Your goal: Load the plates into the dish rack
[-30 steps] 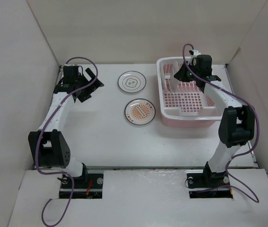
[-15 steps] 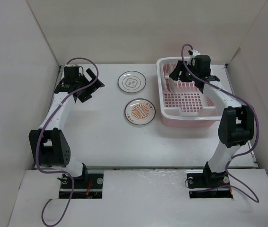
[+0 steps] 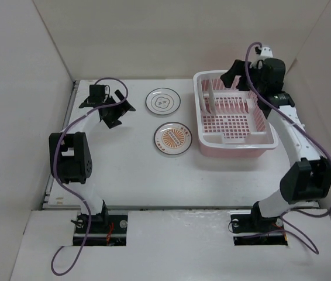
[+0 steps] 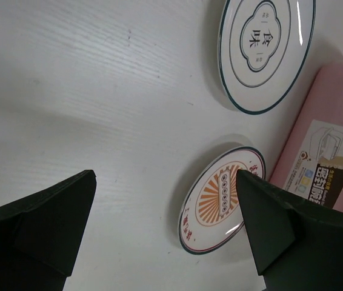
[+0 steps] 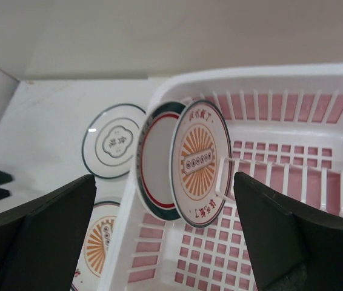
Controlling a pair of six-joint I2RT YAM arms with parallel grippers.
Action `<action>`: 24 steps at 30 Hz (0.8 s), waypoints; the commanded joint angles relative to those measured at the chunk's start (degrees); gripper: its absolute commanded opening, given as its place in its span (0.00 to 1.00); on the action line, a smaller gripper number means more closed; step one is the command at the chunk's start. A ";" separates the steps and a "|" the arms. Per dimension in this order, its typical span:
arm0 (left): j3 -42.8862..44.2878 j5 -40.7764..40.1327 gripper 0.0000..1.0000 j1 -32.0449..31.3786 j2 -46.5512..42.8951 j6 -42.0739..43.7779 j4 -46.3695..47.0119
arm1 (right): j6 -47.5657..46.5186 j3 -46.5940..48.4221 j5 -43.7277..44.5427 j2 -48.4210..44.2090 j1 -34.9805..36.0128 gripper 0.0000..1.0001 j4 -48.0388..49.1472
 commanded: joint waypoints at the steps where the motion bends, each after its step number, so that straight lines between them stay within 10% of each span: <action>1: 3.61 6.50 0.99 0.32 5.63 -0.43 8.11 | -0.06 2.49 -0.88 -7.03 -0.05 1.00 0.73; 8: 4.23 15.12 0.99 0.23 16.36 -6.85 24.37 | -2.09 1.07 -5.80 -17.67 2.84 1.00 -2.52; 24: 18.20 17.06 0.94 -4.08 34.58 -16.61 28.69 | -3.32 1.16 -5.80 -26.46 5.75 1.00 -7.62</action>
